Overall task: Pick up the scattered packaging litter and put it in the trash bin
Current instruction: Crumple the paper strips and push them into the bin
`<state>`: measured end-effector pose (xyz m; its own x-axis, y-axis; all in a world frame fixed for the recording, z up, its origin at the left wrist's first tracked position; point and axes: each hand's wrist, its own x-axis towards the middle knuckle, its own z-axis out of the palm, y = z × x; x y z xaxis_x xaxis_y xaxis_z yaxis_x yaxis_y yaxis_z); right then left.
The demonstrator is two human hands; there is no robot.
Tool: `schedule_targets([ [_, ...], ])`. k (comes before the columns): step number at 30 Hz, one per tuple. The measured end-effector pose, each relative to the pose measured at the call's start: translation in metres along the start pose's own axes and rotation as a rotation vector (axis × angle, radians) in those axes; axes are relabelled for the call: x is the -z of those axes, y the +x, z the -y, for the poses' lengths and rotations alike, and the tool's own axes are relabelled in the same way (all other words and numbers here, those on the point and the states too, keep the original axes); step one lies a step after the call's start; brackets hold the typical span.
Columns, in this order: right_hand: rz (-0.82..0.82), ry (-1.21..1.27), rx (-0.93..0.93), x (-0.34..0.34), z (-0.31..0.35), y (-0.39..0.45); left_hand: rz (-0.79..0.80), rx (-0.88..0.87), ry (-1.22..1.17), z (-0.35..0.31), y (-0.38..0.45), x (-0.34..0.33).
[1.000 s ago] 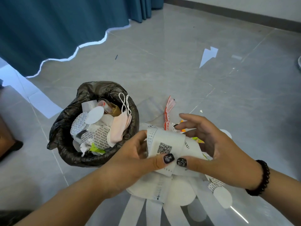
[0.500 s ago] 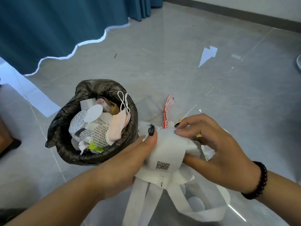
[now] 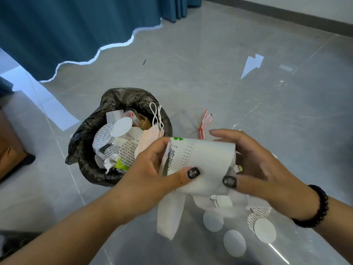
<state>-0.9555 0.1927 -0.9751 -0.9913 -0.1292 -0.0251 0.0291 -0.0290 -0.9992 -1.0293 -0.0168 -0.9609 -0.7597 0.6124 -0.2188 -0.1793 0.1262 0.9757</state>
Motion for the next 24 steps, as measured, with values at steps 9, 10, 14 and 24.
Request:
schedule_targets([
  [9,-0.092,0.317,-0.265,-0.023,0.007,0.023,-0.009,-0.108,0.182,-0.007,-0.014,0.010],
  [10,-0.119,0.366,-0.278,-0.024,0.007,0.023,-0.010,-0.084,0.163,-0.008,-0.015,0.010],
  [14,-0.191,0.425,-0.280,-0.031,0.009,0.025,-0.054,0.044,0.142,-0.010,-0.017,0.011],
  [24,-0.273,0.158,0.114,-0.045,0.013,0.033,0.077,0.110,-0.424,-0.014,-0.022,0.022],
])
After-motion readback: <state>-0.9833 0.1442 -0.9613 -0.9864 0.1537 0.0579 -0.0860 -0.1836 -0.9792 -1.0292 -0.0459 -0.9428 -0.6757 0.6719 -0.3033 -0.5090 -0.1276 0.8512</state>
